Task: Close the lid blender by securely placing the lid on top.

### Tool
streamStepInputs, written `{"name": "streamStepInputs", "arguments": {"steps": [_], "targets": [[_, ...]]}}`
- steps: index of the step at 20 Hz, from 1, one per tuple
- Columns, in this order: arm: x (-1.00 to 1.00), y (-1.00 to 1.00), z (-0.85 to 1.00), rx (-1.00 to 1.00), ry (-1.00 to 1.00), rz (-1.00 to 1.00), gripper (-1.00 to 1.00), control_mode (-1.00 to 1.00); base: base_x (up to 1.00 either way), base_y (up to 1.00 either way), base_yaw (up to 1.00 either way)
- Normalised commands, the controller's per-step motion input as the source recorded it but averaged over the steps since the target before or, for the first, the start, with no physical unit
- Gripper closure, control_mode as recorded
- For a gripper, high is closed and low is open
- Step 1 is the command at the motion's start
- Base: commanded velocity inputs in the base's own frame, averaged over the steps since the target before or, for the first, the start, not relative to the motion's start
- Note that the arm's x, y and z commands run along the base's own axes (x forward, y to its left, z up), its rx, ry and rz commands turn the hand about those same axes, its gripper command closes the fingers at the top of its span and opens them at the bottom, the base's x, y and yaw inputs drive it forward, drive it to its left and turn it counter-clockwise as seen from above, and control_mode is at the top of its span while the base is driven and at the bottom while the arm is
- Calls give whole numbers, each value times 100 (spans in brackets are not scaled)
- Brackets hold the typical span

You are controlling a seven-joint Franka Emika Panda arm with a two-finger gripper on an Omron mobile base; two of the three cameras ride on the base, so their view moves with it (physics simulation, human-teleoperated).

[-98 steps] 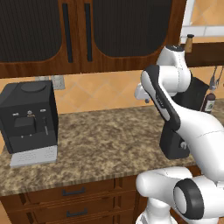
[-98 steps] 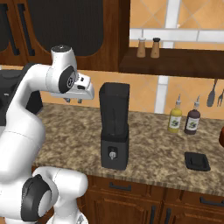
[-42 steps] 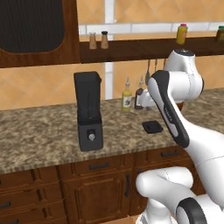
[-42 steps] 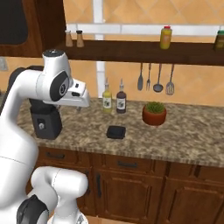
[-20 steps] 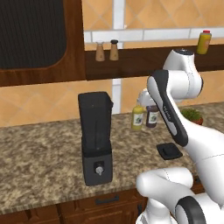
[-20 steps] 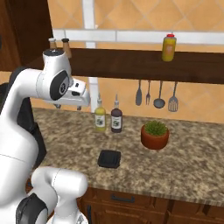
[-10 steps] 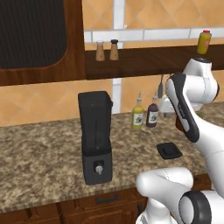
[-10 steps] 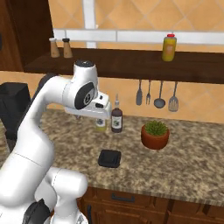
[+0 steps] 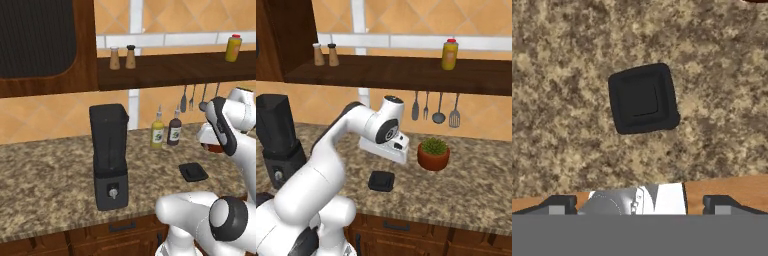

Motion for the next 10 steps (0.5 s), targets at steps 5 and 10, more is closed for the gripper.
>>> {"name": "streamStepInputs", "arguments": {"steps": [5,10], "targets": [[40,-8,-57,3,23,-12,-100,-100,0,0,0],[45,0,-54,0,11,-10,-100,-100,0,0,0]]}}
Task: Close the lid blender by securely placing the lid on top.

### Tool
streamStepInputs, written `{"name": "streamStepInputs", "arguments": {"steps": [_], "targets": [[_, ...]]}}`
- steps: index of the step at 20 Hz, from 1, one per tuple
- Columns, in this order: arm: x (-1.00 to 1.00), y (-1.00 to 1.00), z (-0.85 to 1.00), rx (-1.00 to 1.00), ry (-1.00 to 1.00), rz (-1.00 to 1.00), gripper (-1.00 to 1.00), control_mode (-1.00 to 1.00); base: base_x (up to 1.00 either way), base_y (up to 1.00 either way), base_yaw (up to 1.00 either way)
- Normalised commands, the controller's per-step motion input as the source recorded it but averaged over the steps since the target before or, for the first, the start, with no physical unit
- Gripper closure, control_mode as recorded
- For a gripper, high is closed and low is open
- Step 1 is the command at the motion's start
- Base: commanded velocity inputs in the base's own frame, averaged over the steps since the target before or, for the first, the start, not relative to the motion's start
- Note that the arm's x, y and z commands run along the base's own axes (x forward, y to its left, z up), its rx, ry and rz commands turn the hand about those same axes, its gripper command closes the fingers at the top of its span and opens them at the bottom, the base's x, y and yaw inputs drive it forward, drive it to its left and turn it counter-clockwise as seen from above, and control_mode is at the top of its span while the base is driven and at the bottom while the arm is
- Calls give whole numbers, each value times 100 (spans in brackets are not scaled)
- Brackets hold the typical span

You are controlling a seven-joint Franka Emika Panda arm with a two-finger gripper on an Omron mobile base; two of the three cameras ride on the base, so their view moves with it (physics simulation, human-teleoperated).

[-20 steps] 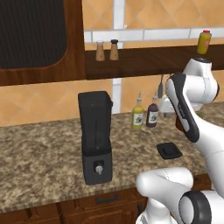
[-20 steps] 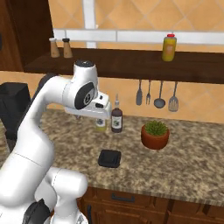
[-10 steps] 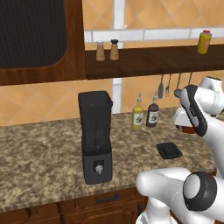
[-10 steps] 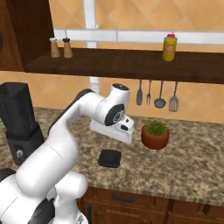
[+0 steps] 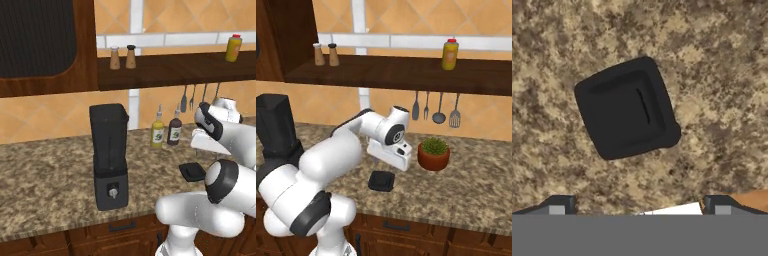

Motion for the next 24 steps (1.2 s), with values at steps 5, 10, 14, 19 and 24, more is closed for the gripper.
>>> {"name": "streamStepInputs", "arguments": {"steps": [5,10,14,19,24], "targets": [[23,0,-51,0,3,-1,-100,-100,0,0,0],[21,0,-56,0,0,0,-100,-100,0,0,0],[30,0,-47,0,2,0,-100,-100,0,0,0],[8,1,-37,0,3,2,-100,-100,0,0,0],[1,17,-18,0,6,4,-100,-100,0,0,0]]}}
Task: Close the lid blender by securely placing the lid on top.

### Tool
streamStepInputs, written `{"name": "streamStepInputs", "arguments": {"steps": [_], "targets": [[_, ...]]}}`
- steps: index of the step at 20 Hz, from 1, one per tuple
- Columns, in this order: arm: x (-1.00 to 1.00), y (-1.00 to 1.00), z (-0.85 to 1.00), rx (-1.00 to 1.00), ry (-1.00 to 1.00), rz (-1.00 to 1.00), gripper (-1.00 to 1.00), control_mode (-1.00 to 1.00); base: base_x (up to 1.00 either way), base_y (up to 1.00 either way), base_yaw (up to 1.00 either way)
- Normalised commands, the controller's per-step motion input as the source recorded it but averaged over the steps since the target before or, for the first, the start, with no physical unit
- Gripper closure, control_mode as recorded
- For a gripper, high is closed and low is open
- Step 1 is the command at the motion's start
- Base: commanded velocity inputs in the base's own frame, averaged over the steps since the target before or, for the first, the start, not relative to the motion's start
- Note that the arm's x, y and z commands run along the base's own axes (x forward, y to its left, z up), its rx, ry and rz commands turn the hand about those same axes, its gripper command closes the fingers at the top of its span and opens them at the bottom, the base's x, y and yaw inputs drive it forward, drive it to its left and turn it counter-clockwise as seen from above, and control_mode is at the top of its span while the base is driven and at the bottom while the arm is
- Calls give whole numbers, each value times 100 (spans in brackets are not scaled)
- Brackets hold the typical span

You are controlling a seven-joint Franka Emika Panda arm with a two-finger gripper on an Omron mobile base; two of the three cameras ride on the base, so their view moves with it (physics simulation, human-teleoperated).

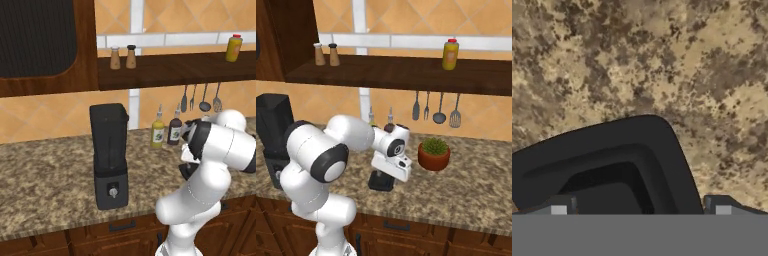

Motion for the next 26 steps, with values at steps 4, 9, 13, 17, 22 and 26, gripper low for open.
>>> {"name": "streamStepInputs", "arguments": {"steps": [4,9,13,17,22,26], "targets": [[0,29,0,-1,0,7,-100,-100,0,0,0],[-5,22,0,-3,-4,5,-100,-100,0,0,0],[0,3,14,0,-6,0,-100,-100,0,0,0],[1,3,22,0,-6,0,-100,-100,0,0,0],[0,0,18,0,-4,0,-100,-100,0,0,0],[-16,5,-3,-3,0,6,-100,-100,0,0,0]]}}
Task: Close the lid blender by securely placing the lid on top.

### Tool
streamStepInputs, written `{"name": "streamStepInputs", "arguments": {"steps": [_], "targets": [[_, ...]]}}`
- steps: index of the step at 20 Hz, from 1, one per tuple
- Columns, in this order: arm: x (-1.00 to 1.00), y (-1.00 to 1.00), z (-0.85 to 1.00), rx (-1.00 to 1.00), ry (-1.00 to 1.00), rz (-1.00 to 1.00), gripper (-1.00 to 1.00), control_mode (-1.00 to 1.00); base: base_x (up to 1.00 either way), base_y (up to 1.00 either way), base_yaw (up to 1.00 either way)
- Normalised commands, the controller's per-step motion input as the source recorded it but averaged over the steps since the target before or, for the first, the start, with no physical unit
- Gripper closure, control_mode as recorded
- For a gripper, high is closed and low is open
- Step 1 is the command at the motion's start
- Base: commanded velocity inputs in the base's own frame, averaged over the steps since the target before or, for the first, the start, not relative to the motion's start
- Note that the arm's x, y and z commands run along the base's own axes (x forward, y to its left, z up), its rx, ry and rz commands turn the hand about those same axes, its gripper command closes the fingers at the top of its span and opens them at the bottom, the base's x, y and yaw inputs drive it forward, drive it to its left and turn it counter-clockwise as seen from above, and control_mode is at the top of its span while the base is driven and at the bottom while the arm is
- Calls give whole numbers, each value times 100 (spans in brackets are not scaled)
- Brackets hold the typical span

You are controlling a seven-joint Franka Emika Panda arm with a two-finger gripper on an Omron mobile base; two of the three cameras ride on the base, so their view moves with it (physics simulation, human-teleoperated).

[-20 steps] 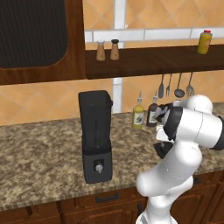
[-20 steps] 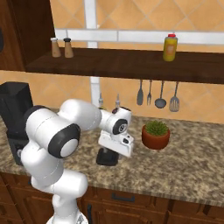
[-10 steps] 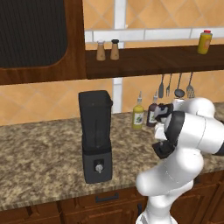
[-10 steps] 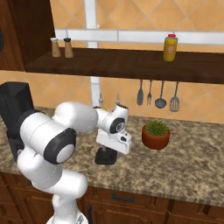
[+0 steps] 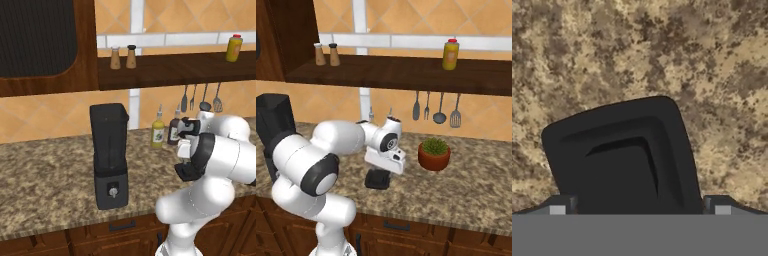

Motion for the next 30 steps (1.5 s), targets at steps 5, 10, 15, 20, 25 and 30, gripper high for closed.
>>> {"name": "streamStepInputs", "arguments": {"steps": [5,10,15,20,25,30], "targets": [[-13,31,-20,-6,3,10,-100,-100,0,0,0],[0,6,-18,0,2,7,-100,-100,0,0,0],[0,-10,-24,0,0,9,-100,-100,0,0,0],[12,-2,0,0,0,5,-100,-100,0,0,0],[3,-17,0,0,-1,8,-100,-100,0,0,0],[1,-14,0,1,0,1,-100,-100,0,0,0]]}}
